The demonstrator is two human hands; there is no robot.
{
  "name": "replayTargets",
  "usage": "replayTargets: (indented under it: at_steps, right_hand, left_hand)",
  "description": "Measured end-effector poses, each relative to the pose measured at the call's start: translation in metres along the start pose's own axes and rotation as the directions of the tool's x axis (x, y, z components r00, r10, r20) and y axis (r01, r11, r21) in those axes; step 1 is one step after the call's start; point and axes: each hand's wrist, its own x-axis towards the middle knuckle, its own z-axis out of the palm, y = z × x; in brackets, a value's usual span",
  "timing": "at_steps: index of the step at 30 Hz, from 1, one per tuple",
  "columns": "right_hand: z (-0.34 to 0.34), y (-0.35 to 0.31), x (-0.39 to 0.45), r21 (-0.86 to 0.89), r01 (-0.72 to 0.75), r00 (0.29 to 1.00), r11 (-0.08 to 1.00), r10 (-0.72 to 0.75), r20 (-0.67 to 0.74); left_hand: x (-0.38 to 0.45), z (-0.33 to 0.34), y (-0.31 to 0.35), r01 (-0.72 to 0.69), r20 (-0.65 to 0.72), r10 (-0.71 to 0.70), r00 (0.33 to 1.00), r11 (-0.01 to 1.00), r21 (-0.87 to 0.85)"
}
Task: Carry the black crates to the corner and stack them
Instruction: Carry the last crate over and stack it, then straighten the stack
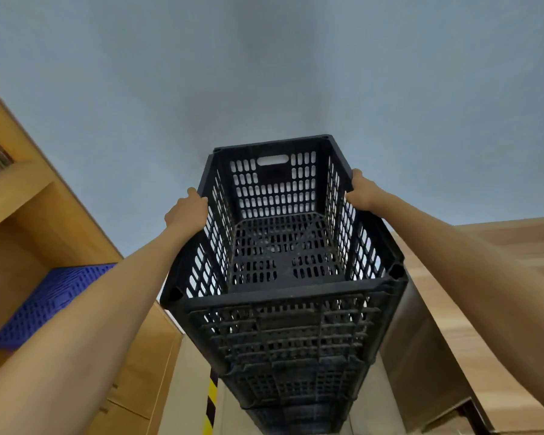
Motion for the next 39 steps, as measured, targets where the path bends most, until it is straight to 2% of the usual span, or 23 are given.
replayTargets:
  at_steps: [10,15,18,21,27,30,33,35,36,37,39]
  right_hand:
    - [0.003,0.004,-0.002,0.035,0.047,0.998,0.998,-0.046,-0.036]
    - [0.005,0.005,0.001,-0.049,0.058,0.997,0.997,-0.060,-0.039]
    - [0.005,0.006,0.003,-0.154,0.070,0.996,0.986,-0.078,-0.045]
    - [0.006,0.008,0.005,-0.206,0.083,0.996,0.975,-0.087,-0.014]
    - [0.002,0.014,0.011,-0.211,0.240,0.971,0.948,-0.235,0.048]
    - [0.003,0.024,0.018,-0.006,0.279,0.959,0.960,-0.279,0.044]
    - [-0.004,0.043,0.043,0.078,0.396,0.917,0.915,-0.398,0.004]
    - [-0.020,0.057,0.062,0.035,0.470,0.883,0.882,-0.470,-0.005]
    - [-0.029,0.062,0.071,0.004,0.505,0.863,0.863,-0.505,-0.005]
    - [-0.039,0.064,0.079,-0.039,0.548,0.836,0.835,-0.549,-0.001]
    - [-0.057,0.063,0.087,-0.183,0.670,0.739,0.719,-0.669,0.078]
  left_hand:
    - [-0.005,-0.001,0.001,-0.009,-0.071,0.015,0.997,0.996,0.085]
    - [-0.010,-0.003,0.005,-0.110,-0.082,0.113,0.990,0.993,0.044]
    - [-0.011,0.000,0.007,-0.218,-0.017,0.226,0.974,0.955,0.200]
    - [-0.015,0.005,0.013,-0.266,0.051,0.264,0.963,0.905,0.333]
    - [-0.035,0.025,0.092,-0.403,0.137,0.380,0.915,0.834,0.376]
    - [-0.042,0.024,0.146,-0.369,0.108,0.353,0.929,0.879,0.302]
    - [-0.054,0.015,0.201,-0.297,0.094,0.290,0.952,0.952,0.075]
    - [-0.069,0.008,0.235,-0.210,0.178,0.231,0.957,0.969,-0.130]
    - [-0.081,0.005,0.251,-0.170,0.257,0.205,0.945,0.974,-0.152]
    - [-0.095,0.003,0.266,-0.142,0.346,0.170,0.923,0.984,-0.104]
    - [-0.124,0.001,0.290,-0.159,0.461,0.097,0.882,0.983,0.097]
